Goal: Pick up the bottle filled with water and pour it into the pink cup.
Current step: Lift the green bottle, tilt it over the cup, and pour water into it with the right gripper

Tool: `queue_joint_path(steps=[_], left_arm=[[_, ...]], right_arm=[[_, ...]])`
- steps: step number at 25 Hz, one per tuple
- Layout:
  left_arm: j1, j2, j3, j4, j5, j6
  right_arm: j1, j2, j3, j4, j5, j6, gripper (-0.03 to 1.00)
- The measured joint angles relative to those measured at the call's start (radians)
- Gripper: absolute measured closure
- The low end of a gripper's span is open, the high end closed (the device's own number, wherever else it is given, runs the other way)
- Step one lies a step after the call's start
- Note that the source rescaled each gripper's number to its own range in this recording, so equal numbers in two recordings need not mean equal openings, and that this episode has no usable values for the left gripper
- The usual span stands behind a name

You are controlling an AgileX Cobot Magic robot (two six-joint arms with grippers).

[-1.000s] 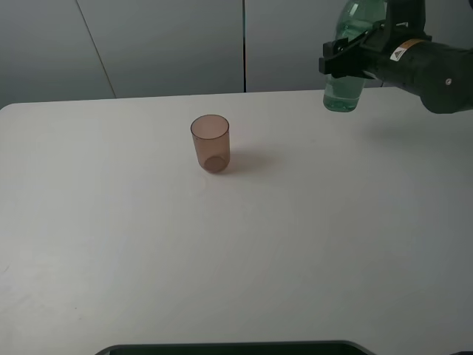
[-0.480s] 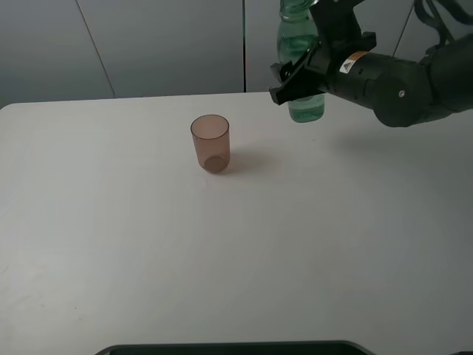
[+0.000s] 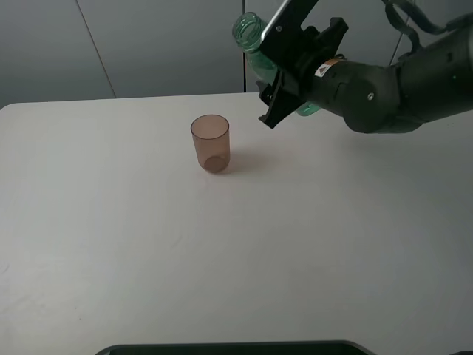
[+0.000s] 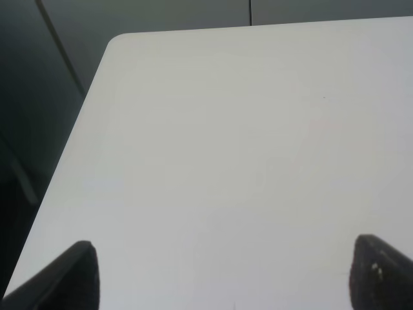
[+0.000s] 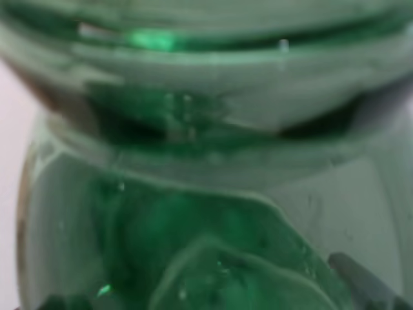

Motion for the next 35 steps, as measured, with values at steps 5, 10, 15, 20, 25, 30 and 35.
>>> queue_joint_path(steps=[5, 10, 15, 20, 25, 30, 35], left_arm=[[0.0, 0.0, 0.0, 0.0, 0.0, 0.0], [0.0, 0.0, 0.0, 0.0, 0.0, 0.0], [0.0, 0.0, 0.0, 0.0, 0.0, 0.0], [0.0, 0.0, 0.0, 0.0, 0.0, 0.0], [0.0, 0.0, 0.0, 0.0, 0.0, 0.0], [0.0, 0.0, 0.0, 0.0, 0.0, 0.0], [0.0, 0.0, 0.0, 0.0, 0.0, 0.0]], right_arm=[[0.0, 0.06, -0.045, 0.041, 0.0, -0.158, 0.96], [0.0, 0.099, -0.089, 0.046, 0.0, -0.254, 0.96], [0.0, 0.131, -0.121, 0.044, 0.0, -0.344, 0.96], [0.0, 0.151, -0.125, 0.02, -0.006, -0.423, 0.96], [0.0, 0.165, -0.125, 0.017, -0.015, -0.483, 0.96], [0.0, 0.204, -0.165, 0.02, -0.016, -0.512, 0.96], [0.0, 0.234, -0.215, 0.02, -0.007, -0.523, 0.96]])
